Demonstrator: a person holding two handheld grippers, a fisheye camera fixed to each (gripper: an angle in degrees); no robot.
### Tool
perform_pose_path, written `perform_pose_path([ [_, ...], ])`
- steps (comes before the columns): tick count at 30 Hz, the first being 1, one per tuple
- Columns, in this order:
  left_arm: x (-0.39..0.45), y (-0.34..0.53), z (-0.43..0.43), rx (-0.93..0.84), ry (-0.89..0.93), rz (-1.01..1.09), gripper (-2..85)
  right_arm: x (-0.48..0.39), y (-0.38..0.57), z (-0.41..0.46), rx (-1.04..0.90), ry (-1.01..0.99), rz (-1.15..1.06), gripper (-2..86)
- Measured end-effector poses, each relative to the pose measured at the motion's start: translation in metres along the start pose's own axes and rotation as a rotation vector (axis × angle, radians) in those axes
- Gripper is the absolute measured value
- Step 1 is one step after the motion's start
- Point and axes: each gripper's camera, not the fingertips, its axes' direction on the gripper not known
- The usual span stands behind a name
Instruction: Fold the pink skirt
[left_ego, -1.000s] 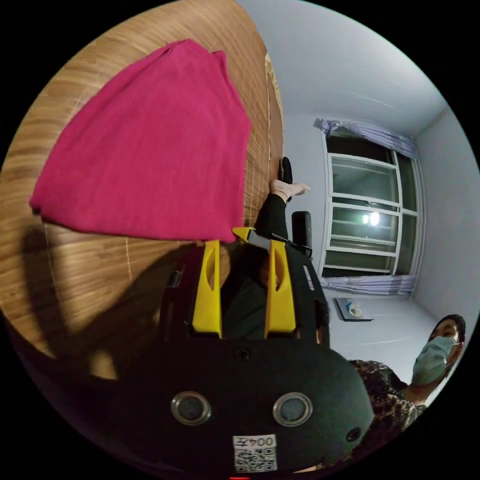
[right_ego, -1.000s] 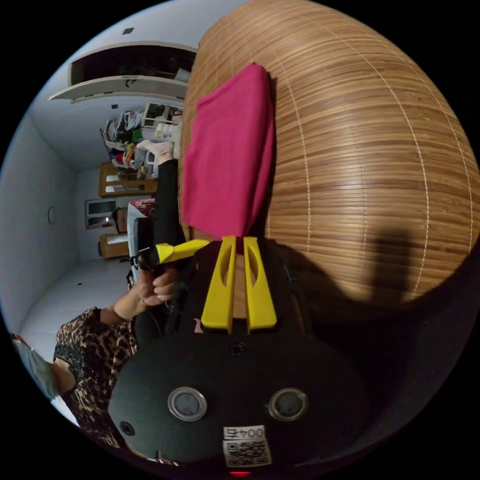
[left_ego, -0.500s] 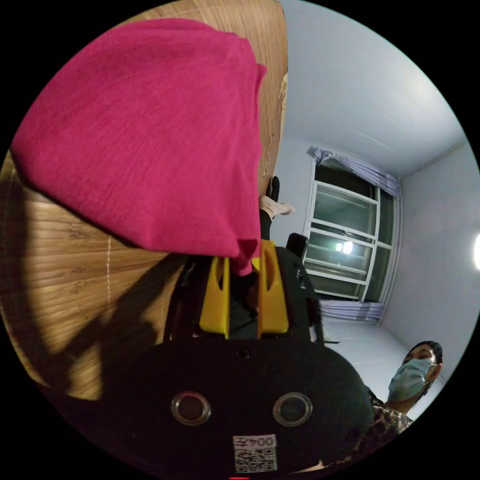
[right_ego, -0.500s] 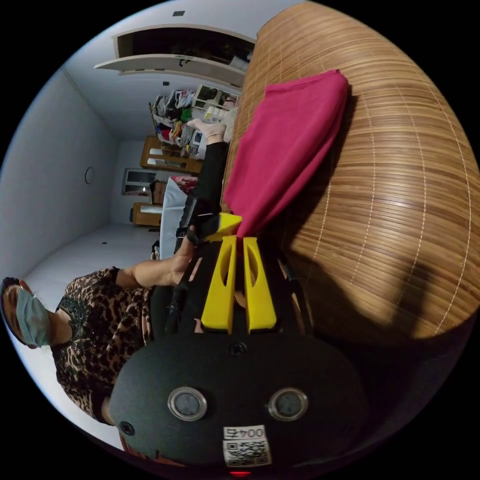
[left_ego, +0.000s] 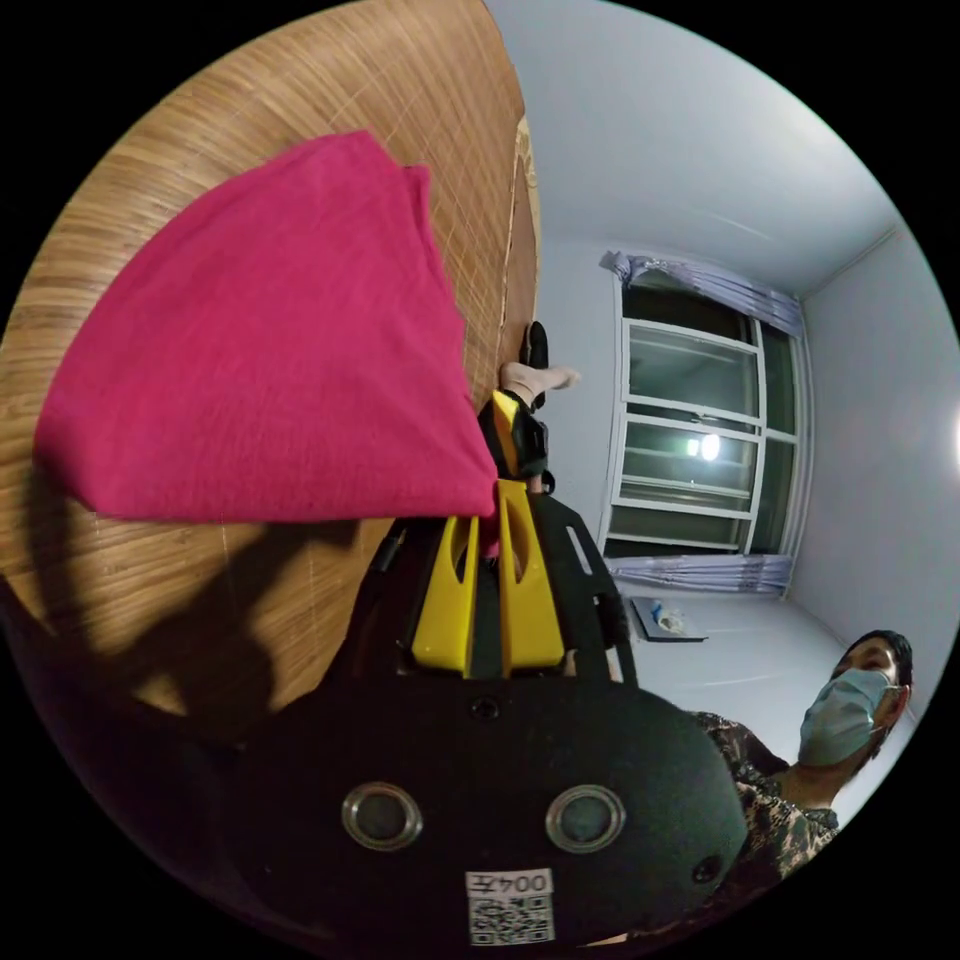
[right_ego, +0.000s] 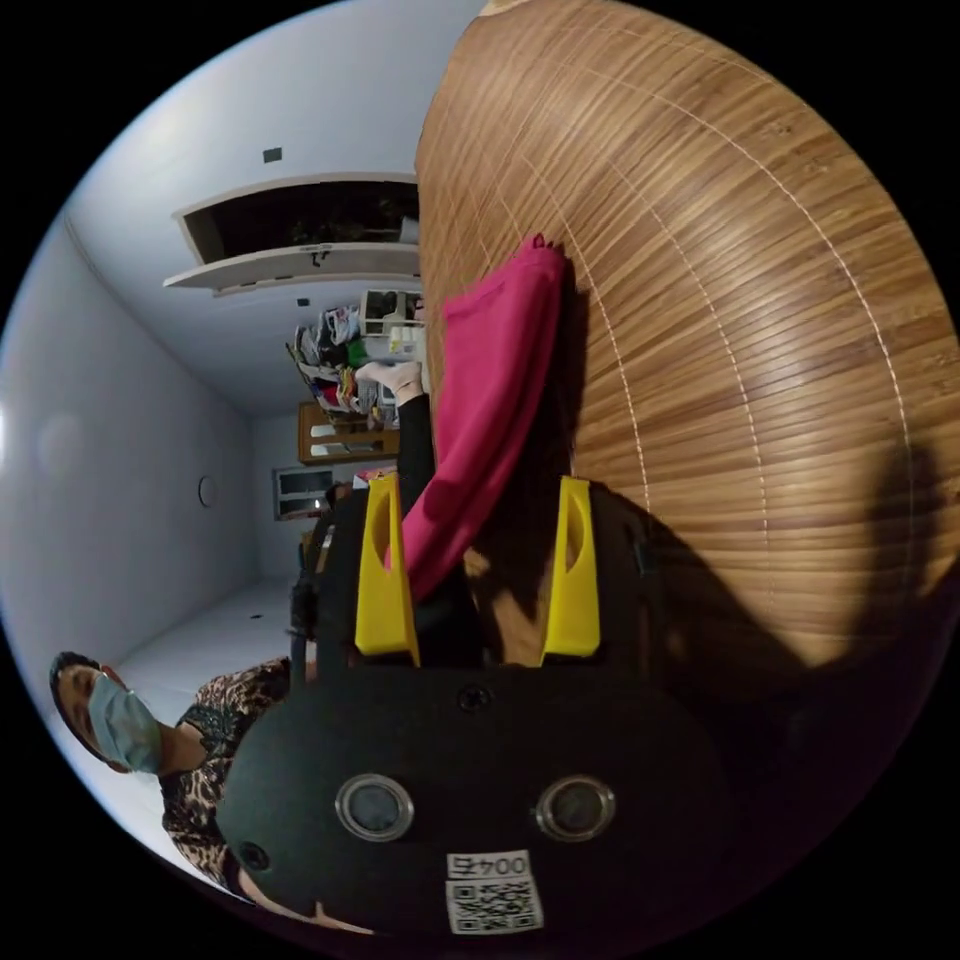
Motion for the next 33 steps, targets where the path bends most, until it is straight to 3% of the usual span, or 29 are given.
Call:
perform_pose_path([
  [6,0.0,0.004,0.035,-0.033,-0.014,0.051,6.1,-0.009,0.018,-0.024,0.039,-0.074,0.082,16.7],
  [9,0.0,0.004,0.052,-0.041,-0.017,0.078,6.0,-0.023,0.032,-0.042,0.082,-0.053,0.085,9.9],
  [11,0.004,0.001,0.065,-0.038,-0.009,0.112,5.9,-0.048,0.048,-0.061,0.122,-0.049,0.033,5.2],
  [18,0.058,-0.013,0.115,-0.113,0.123,0.28,5.8,-0.168,0.126,-0.163,0.249,0.092,-0.203,4.1],
  [26,0.171,-0.023,0.273,-0.445,0.364,0.512,5.9,-0.323,0.303,-0.372,0.49,0.316,-0.371,4.2],
  [33,0.172,-0.039,0.442,-0.629,0.368,0.431,5.9,-0.337,0.396,-0.49,0.59,0.557,-0.193,4.2],
])
